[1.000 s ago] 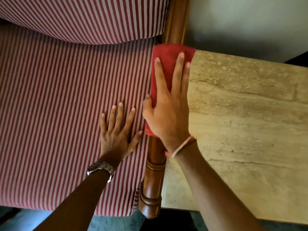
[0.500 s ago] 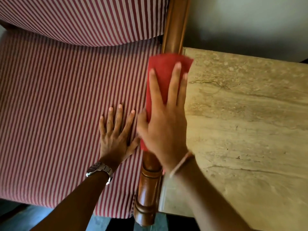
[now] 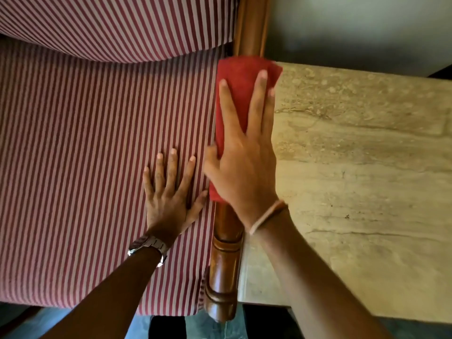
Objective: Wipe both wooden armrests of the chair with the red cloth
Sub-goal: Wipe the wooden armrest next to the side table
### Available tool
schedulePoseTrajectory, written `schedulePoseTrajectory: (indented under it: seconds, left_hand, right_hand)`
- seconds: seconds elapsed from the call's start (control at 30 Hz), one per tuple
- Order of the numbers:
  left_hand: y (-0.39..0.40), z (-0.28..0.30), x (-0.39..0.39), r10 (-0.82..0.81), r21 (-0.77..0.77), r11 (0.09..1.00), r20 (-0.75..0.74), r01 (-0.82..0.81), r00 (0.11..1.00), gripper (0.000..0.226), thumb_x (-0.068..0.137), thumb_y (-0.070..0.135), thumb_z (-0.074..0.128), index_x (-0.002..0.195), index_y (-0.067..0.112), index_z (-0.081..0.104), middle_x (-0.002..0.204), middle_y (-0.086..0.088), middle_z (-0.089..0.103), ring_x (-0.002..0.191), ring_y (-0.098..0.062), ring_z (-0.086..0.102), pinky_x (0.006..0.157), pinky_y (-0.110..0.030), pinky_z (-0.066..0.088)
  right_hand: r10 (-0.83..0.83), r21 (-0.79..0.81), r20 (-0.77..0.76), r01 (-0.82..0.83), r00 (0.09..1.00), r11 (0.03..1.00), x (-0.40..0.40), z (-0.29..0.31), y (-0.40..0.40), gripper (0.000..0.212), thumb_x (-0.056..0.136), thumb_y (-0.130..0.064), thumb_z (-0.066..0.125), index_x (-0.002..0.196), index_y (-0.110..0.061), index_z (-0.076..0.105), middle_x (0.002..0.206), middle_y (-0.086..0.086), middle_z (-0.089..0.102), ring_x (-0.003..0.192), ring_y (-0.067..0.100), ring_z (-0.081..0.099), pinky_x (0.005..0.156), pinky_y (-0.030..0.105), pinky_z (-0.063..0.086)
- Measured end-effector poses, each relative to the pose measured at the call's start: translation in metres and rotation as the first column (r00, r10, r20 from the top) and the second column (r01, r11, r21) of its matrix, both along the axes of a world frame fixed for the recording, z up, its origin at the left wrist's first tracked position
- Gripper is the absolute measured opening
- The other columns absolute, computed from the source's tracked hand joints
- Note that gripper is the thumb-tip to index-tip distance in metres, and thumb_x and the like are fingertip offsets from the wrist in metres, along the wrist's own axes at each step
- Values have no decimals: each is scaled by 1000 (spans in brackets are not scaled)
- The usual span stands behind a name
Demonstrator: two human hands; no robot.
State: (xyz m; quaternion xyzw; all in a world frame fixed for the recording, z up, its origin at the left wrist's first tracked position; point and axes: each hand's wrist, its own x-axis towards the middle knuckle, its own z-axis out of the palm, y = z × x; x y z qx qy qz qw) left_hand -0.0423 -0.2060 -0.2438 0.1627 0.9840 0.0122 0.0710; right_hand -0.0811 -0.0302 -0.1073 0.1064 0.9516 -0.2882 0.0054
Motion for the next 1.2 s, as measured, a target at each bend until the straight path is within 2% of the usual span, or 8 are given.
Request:
schedulePoseTrajectory:
  seconds: [0.1,0.27,0.5,0.63,0.77,0.93,1.03,1.2]
  left_hand:
    - [-1,-1,1,-4,1,1000,-7,4,1000,81,94,72,19,161,25,17,169,-17,16,156,-40,12,121,-66,18]
    - [-1,-3,1,-1,18,1000,-16,1,1000,86,91,73,35,161,26,15,170,-16,12,157,-38,10,124,-65,13]
    - [-2,-3,0,-11,8,1000,-26,11,1000,79,96,70,23,161,25,19,169,-17,15,157,-40,11,122,-66,17]
    - [-2,-3,1,-25,-11,1000,-23,25,999,84,94,73,24,161,25,15,170,-17,12,157,-40,10,123,-65,14]
    - [-2,-4,0,-8,28,1000,-47,9,999,83,93,72,27,161,25,18,170,-17,13,157,-40,11,123,-66,14]
    - [-2,-5,-1,-28,-9,1000,-63,28,998,84,94,73,23,161,24,15,169,-18,14,156,-41,13,122,-66,16]
    - [-1,-4,0,-10,-5,1000,-39,10,999,82,94,72,25,161,25,16,170,-16,13,157,-39,11,122,-65,16]
    - [4,15,-2,12,41,999,69,-15,998,79,96,71,12,159,24,17,168,-18,16,155,-41,13,122,-67,16]
  right_hand:
    - [-24,9,-11,24,1000,1000,10,0,-5,79,96,-26,50,165,-29,11,173,16,-13,160,40,-8,118,50,45]
    - [-14,41,66,11,998,999,113,6,-42,73,99,-35,40,165,-32,8,173,15,-14,160,40,-2,110,55,52]
    - [-55,111,48,50,997,993,3,6,-9,82,92,-31,52,165,-30,12,173,17,-9,160,43,-7,121,51,42]
    - [-67,102,51,62,996,993,46,3,-24,81,96,-31,50,165,-31,7,173,14,-13,160,38,-8,118,51,45]
    - [-68,120,84,57,994,991,116,1,-49,71,102,-37,42,165,-32,10,174,14,-11,161,39,-3,123,53,36]
    - [-48,121,67,40,997,992,41,0,-23,75,101,-46,48,164,-31,10,173,17,-11,160,41,-6,121,55,41]
    - [-63,205,63,49,996,978,1,4,-9,77,100,-47,50,165,-29,13,173,19,-7,160,43,-5,124,54,34]
    - [-63,153,98,48,993,987,67,4,-32,73,104,-49,43,165,-31,6,173,14,-16,160,37,-10,126,54,31]
